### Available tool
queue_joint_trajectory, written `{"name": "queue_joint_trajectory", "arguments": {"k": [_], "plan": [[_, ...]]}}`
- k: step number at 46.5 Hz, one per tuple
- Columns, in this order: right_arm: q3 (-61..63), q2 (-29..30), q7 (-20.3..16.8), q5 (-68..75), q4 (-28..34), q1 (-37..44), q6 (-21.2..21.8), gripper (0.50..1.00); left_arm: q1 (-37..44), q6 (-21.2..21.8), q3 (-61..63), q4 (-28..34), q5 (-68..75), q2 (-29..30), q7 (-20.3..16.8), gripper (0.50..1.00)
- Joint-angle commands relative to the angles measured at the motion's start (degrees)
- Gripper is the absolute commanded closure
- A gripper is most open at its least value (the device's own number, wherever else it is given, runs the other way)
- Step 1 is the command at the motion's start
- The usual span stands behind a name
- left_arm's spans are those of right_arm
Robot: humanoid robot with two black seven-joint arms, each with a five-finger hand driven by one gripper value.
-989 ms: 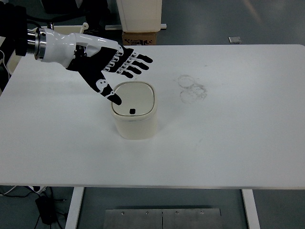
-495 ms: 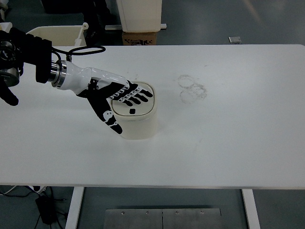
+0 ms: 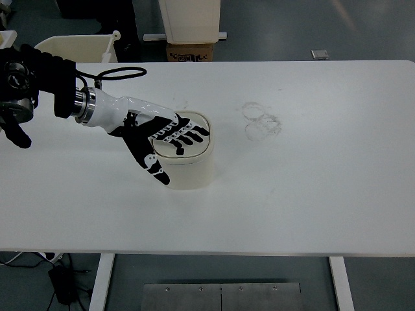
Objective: Open trash can
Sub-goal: 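Hook the left fingers under the lid edge and lift it upward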
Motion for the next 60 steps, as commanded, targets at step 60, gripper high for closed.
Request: {"name": "queue_joint_trajectory", "arguments": {"k": [60], "plan": [[0.00,0.00,0.00,0.00,0.00,0.00,0.00,0.507,-1.31,1.22,-9.22,4.80,-5.22,0.26,-0.70,0.500]]}}
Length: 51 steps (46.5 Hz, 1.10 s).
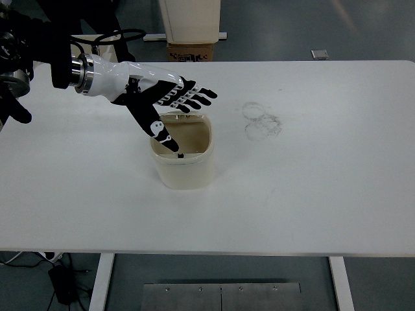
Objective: Open trash can
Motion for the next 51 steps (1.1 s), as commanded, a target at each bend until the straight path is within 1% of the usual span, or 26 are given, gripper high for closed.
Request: {"name": "queue_joint_trajectory", "arguments": {"k": [1,7,12,15,20,25,44,47,51], "plan": [[0.00,0.00,0.00,0.00,0.00,0.00,0.00,0.507,1.68,0.09,-3.50,1.98,-3.95,0.32,-0.14,0.500],[0.00,0.00,0.00,0.00,0.00,0.00,0.00,0.507,5.63,-0.09,-9.65,8.92,-6.51,0.06,-0.14,0.500],[0.00,0.00,0.00,0.00,0.00,0.00,0.00,0.507,10.73,-0.09,-16.59,14.81,-7.65,-0.29,-0.49,0.500],[0.00,0.00,0.00,0.00,0.00,0.00,0.00,0.507,14.24,0.26,-21.16,17.19,-9.15,-0.47,-1.02,0.500],[0.00,0.00,0.00,0.00,0.00,0.00,0.00,0.507,19.52,0.53,-27.14,19.04,-11.52,-0.64,-1.11,0.500],[0.00,0.00,0.00,0.00,0.00,0.00,0.00,0.507,24.62,0.44,-31.89,23.16,-13.98,-0.99,-1.19,0.500],[0.00,0.00,0.00,0.00,0.00,0.00,0.00,0.507,37.98,0.53,-47.54,32.04,-23.47,-8.37,-1.28,0.500],[0.00,0.00,0.00,0.00,0.00,0.00,0.00,0.507,39.65,0.53,-49.47,34.85,-24.44,-9.43,-1.28,0.500],[0.00,0.00,0.00,0.00,0.00,0.00,0.00,0.507,41.41,0.18,-51.76,39.33,-25.15,-12.32,-1.28,0.500]]}}
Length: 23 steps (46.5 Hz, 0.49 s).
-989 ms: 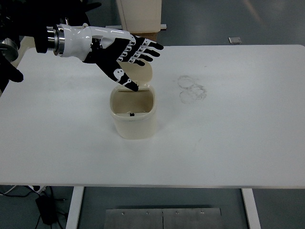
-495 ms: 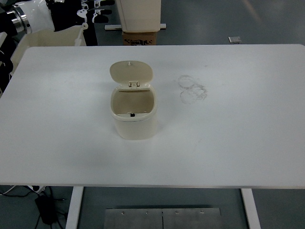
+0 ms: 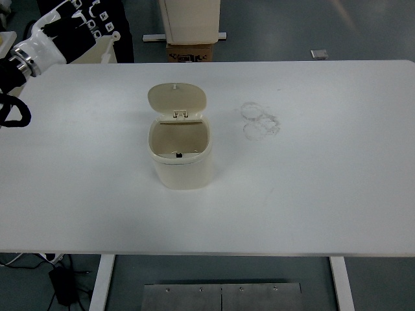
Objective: Open trash can
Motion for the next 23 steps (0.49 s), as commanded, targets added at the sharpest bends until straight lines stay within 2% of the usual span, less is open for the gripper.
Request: {"name": "queue_joint_trajectory", "arguments": {"k": [1,6,15,23], "plan": [[0.00,0.00,-0.01,0.00,0.00,-0.01,0.00,0.507,1.61,-0.41,-2.21,3.94,-0.79,-2.49,-0.16,0.500],[0.00,0.00,-0.01,0.00,0.00,-0.01,0.00,0.507,4.07,-0.85,-5.73,8.61,-1.49,-4.87,-1.65,0.500],[0.00,0.00,-0.01,0.00,0.00,-0.01,0.00,0.507,7.58,-1.82,-10.39,12.30,-4.12,-9.26,-1.92,0.500],[0.18,0.00,-0.01,-0.09,0.00,0.08,0.09,0.507,8.20,-3.93,-12.85,22.32,-5.10,-15.32,-1.92,0.500]]}}
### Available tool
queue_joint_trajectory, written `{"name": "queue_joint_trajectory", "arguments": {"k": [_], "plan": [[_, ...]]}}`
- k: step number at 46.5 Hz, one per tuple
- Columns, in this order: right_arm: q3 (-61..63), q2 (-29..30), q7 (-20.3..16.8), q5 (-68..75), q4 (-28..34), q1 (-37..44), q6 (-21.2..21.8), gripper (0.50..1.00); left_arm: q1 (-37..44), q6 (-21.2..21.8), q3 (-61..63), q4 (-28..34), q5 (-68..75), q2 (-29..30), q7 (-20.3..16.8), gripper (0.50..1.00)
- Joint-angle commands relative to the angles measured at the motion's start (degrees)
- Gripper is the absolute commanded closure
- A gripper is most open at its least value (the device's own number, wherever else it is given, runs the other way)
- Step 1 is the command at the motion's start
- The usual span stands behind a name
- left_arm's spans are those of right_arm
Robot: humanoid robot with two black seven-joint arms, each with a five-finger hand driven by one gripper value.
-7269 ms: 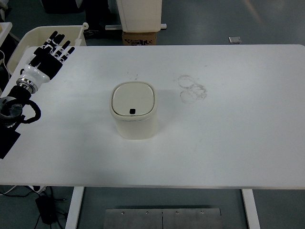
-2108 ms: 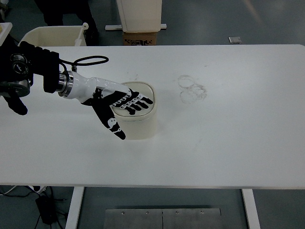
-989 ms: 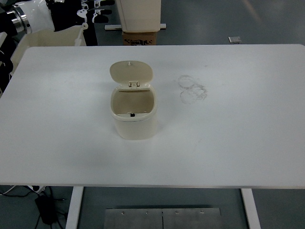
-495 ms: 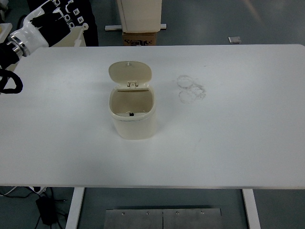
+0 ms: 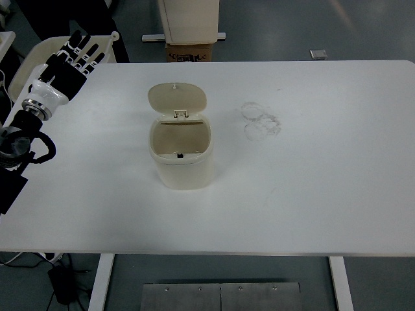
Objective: Open trash can
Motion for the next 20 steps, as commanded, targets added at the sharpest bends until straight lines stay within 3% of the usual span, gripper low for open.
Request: {"name": "queue_joint_trajectory", "arguments": {"k": [1,20], "plan": [[0.06,0.00,-0.10,0.03,-0.01,0.05,-0.02,0.507,0.10,-1.53,-0.88,3.80,-0.03,-2.46,0.01,0.500],[0.06,0.00,-0.28,0.03,0.17,0.05,0.16,0.507,0.98,-0.83,-2.82,4.87,-0.12,-5.01,-0.87,0.500]]}}
